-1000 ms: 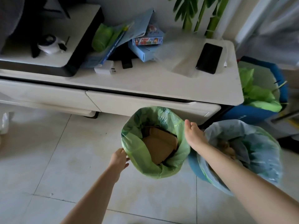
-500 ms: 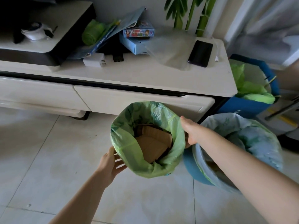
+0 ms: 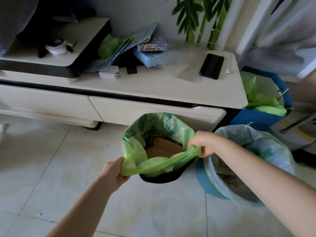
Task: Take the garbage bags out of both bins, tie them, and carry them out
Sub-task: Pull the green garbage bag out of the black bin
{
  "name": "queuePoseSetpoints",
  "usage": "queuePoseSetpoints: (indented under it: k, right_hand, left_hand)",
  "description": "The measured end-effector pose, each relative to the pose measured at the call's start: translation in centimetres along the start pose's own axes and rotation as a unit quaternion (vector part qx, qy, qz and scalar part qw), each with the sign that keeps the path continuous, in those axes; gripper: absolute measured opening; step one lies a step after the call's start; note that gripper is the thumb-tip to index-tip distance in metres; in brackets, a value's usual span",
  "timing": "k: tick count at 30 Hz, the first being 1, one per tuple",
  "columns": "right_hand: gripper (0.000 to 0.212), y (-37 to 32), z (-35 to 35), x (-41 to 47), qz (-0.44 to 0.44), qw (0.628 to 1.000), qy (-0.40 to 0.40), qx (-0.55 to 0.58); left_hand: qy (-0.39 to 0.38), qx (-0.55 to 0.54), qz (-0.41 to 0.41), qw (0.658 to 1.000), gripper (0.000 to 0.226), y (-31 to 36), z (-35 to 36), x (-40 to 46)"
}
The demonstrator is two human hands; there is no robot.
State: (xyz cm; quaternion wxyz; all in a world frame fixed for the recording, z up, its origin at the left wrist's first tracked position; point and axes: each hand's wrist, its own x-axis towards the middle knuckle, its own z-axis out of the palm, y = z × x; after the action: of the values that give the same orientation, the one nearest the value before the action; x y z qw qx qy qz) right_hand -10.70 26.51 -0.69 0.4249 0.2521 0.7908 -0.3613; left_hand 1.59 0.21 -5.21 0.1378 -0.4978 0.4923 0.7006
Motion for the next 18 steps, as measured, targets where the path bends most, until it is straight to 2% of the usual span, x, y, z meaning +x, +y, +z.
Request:
queuePoseSetpoints:
  k: [3, 6, 8, 11, 14, 18]
  right_hand:
    - [0.006, -0.6, -0.4, 0.4, -0.038, 0.995, 0.046, 0.078]
    - [0.007, -1.1, -0.8, 0.9, -0.047, 0.985, 0.043, 0.159]
    - [0.01, -1.1, -0.9, 1.1, -0.038, 0.982, 0.044, 0.177]
    - [0.013, -1.2, -0.9, 1.5, -0.067, 0.981, 0.094, 0.154]
    - [0.023, -1.4, -0.8, 0.9, -0.165, 0.97, 0.123, 0.128]
    - [0.027, -1.5, -0.7, -1.3, -0.338, 0.925, 0.172, 0.029]
  left_hand:
    - [0.01, -0.016, 0.01, 1.0, 0.012, 1.6, -0.7, 0.4]
    - [0.006, 0.008, 0.047, 0.999, 0.017, 3.9, -0.2, 0.1]
    - [0.011, 0.031, 0.074, 0.997, 0.018, 5.3, 0.6, -0.3]
    - [0.029, 0.054, 0.104, 0.993, 0.018, 6.8, 1.7, -0.1]
    - [0.031, 0.06, 0.145, 0.987, 0.01, 7.8, 2.7, 0.0]
    - [-0.006, 0.084, 0.226, 0.97, 0.014, 8.5, 3.5, -0.8]
